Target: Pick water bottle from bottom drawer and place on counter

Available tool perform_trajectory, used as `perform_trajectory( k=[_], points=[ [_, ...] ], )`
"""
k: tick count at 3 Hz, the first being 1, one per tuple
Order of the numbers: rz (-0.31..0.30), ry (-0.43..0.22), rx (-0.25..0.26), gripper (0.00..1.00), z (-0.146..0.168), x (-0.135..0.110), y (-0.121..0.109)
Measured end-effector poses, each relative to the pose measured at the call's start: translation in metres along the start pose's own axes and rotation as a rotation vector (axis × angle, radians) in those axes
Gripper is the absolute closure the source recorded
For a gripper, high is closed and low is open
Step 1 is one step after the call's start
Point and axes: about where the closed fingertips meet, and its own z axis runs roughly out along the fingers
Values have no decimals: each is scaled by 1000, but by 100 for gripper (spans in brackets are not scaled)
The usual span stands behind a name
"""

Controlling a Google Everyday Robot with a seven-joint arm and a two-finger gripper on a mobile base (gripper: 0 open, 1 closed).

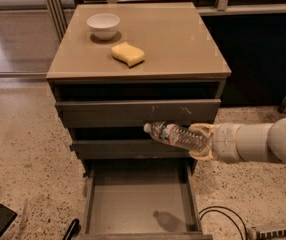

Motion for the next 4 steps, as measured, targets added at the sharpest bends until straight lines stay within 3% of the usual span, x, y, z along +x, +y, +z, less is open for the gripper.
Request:
perform_trajectory(
  k=[1, 2, 3, 4],
  points=[
    [18, -157, 68, 100, -14, 7, -45],
    [15, -262, 162, 100, -39, 7, -87],
    [31, -309, 242, 100, -61, 2, -119],
    [95, -327, 301, 100, -71, 4, -158]
  ],
)
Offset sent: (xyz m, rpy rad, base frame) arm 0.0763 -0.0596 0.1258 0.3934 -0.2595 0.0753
